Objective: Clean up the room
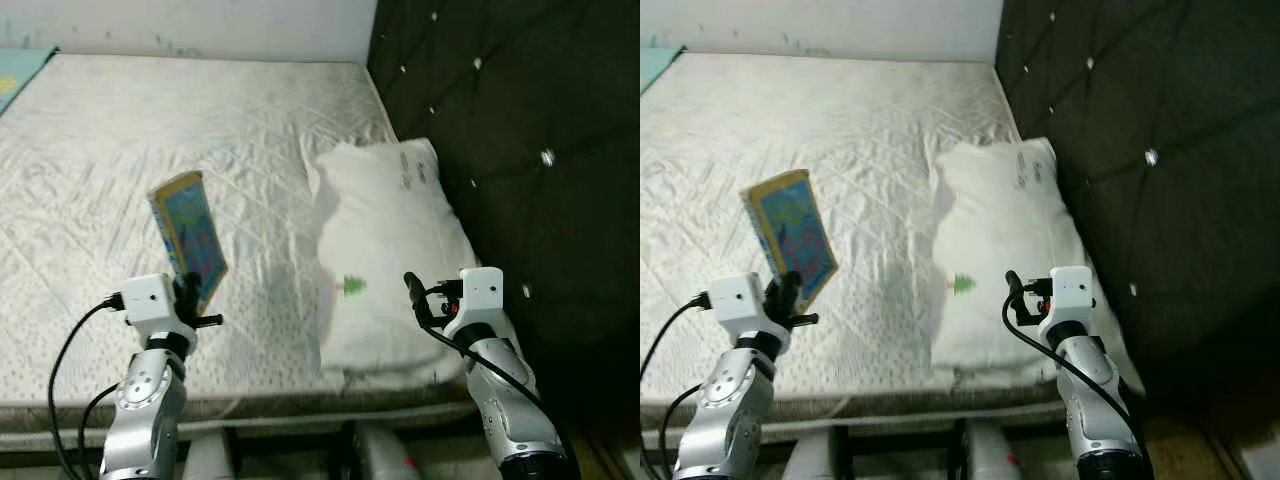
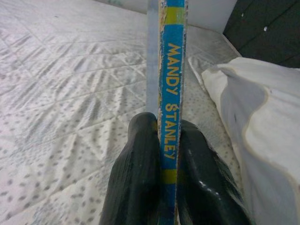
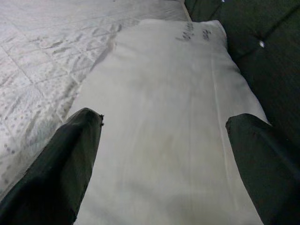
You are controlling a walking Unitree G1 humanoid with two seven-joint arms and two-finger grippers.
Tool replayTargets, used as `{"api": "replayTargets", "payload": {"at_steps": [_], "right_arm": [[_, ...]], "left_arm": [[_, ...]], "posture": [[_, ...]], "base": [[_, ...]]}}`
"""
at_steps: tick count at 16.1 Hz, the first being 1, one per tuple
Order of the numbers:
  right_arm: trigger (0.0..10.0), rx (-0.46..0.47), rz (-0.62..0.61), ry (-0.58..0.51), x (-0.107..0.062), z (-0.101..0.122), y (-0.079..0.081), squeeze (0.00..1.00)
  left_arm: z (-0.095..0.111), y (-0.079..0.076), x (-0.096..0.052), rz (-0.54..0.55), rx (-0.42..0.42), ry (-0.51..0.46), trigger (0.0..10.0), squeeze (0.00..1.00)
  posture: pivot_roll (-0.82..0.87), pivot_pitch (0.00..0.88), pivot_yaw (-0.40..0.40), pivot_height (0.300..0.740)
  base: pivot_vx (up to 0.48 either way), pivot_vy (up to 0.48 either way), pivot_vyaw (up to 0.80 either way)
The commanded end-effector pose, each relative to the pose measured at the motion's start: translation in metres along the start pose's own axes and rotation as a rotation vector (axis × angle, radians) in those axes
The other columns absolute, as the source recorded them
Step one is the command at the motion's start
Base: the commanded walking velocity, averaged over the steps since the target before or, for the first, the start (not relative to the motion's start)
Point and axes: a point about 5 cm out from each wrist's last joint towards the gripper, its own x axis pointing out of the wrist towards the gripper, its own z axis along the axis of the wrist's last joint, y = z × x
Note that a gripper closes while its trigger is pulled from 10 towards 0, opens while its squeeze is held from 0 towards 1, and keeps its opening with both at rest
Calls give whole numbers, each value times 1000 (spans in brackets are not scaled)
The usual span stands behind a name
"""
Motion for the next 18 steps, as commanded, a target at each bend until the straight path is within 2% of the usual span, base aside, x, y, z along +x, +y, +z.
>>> {"api": "replayTargets", "payload": {"at_steps": [1, 15, 18], "right_arm": [[10000, -8, 6, -2, 0, 1, -1, 0], [10000, -15, 29, -4, 1, 0, 1, 0], [10000, -13, 32, -3, 1, 0, 2, 0]], "left_arm": [[12, 0, 3, -4, 15, -62, 10000, 0], [11, 2, 2, 0, -6, -68, 10000, 0], [11, 1, 2, -10, -10, -68, 10000, 0]], "posture": [[-112, 130, -49, 627], [-113, 131, -50, 627], [-113, 131, -50, 627]], "base": [[0, 0, 0], [0, 0, 0], [246, 0, 0]]}}
